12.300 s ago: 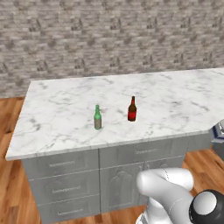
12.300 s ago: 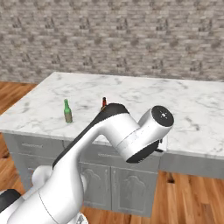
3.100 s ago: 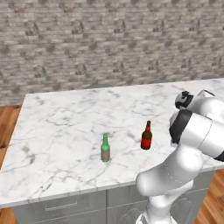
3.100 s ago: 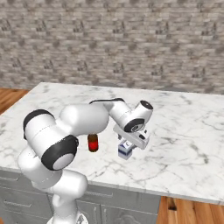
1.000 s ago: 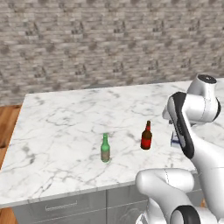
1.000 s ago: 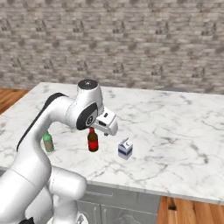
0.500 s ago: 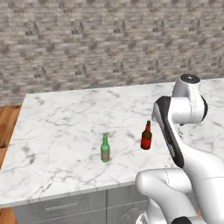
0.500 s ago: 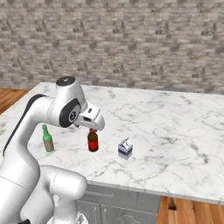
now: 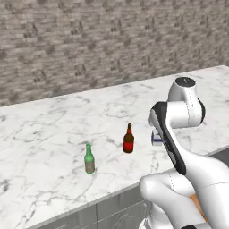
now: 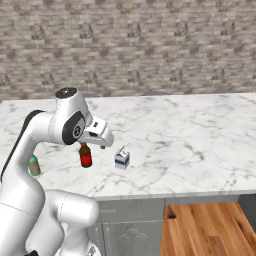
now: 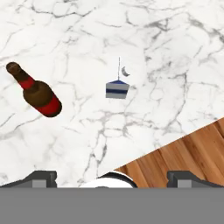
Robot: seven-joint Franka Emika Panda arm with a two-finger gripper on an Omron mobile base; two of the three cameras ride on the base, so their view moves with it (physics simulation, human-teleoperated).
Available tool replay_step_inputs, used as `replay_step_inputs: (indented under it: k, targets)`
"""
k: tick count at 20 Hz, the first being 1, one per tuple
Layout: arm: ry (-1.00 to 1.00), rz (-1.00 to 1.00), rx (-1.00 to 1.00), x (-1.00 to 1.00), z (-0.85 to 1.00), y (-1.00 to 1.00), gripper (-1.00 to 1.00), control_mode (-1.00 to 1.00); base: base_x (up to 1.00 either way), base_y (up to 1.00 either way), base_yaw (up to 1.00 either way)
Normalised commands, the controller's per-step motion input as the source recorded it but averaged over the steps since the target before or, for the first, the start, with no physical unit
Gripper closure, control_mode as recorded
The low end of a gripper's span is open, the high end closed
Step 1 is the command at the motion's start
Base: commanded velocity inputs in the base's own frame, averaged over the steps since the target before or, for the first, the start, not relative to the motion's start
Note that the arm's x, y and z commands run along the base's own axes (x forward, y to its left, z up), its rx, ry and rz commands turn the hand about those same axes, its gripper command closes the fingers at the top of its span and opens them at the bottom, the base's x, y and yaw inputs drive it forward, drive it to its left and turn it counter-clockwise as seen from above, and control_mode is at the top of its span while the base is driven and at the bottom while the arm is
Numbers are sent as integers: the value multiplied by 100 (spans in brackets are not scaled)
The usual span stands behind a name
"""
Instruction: Move the drinks to the dining counter.
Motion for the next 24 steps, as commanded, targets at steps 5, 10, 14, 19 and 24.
replay_step_inputs:
  k: [5, 10, 14, 19, 24]
  targets:
    - [0, 0, 0, 0, 0, 0, -100, 100, 0, 0, -100]
    - [0, 0, 0, 0, 0, 0, -100, 100, 0, 0, -100]
    - [0, 0, 0, 0, 0, 0, -100, 100, 0, 0, -100]
    - [0, 0, 0, 0, 0, 0, -100, 100, 0, 0, -100]
    - [0, 0, 0, 0, 0, 0, -100, 100, 0, 0, -100]
